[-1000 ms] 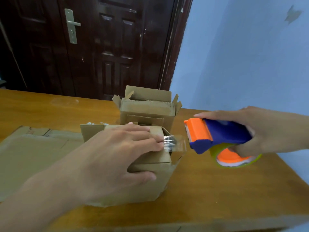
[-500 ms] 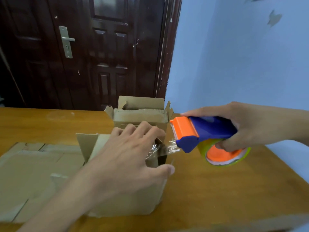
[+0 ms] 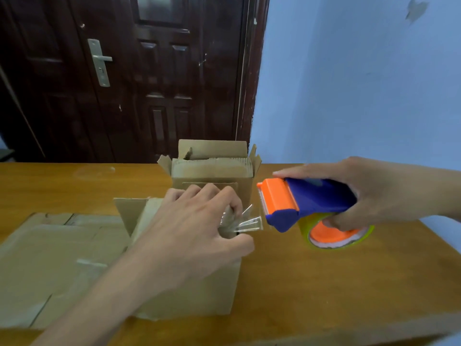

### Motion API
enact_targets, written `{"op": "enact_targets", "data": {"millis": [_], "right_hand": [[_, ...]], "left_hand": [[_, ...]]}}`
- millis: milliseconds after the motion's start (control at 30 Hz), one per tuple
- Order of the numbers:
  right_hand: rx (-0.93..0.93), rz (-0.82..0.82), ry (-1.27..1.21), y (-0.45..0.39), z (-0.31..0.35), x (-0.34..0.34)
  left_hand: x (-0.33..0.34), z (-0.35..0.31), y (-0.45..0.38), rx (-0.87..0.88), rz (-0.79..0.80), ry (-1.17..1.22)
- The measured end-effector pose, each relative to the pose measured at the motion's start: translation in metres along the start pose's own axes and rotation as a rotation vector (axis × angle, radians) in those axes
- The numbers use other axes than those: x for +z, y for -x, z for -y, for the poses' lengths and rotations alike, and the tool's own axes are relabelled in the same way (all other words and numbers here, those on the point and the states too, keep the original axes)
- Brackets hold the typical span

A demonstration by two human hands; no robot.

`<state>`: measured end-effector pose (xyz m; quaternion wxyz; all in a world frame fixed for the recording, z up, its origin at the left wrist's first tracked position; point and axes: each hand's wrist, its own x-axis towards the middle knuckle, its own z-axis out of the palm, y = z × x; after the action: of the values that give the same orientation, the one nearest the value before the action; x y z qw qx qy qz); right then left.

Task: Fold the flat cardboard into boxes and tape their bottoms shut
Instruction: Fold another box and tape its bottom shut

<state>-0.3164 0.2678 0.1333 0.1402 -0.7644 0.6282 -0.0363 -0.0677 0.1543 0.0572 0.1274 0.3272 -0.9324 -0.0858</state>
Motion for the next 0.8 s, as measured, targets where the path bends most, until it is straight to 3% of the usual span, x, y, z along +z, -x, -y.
{"op": "enact_targets", "data": {"millis": [367,800], "right_hand": [[0.034,-0.095,-0.039,-0.009,-0.053,0.022],[-0.047,-0.114,-0.119,-0.009,-0.048,0.038]], "left_hand": [[0.006,-0.006,0.004,0.026,-0.073,-0.046],[0.007,-0.005,0.008,0.043,-0.097,-0.002]]}}
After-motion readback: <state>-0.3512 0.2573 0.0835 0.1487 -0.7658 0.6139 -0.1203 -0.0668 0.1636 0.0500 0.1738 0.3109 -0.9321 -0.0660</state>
